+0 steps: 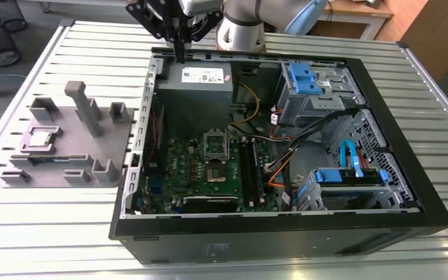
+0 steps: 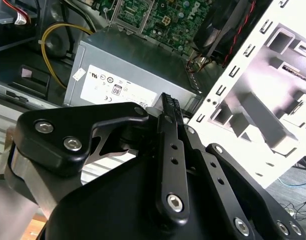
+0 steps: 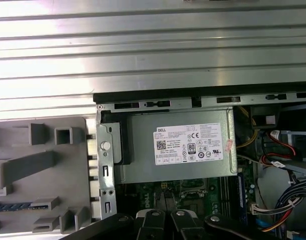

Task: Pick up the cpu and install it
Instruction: 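Reach for the cpu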

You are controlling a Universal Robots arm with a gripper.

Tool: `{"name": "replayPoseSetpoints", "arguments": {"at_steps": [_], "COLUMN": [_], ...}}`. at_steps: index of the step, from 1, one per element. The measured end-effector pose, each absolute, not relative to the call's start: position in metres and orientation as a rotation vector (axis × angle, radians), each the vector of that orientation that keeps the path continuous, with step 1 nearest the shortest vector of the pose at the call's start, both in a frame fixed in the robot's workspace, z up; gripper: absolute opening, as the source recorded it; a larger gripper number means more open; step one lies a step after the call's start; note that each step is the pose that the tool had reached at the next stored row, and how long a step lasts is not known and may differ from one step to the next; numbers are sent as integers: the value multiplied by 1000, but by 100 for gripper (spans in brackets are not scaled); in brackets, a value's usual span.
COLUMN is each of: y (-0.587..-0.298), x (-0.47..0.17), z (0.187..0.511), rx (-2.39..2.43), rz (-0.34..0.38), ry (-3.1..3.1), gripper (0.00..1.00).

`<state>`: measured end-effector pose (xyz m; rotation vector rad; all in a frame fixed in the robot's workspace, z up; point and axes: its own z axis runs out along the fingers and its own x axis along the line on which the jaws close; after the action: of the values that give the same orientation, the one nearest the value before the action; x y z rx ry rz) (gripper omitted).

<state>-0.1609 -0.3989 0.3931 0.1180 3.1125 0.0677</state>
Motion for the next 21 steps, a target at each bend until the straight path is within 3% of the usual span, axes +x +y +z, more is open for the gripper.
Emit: {"name": "replayPoseSetpoints", "arguments": {"at_steps": [21], "y": [-399], "x": [-173], "z": [392], "rx": [118], "rz": [68], "ry": [3112], "gripper": [11]}}
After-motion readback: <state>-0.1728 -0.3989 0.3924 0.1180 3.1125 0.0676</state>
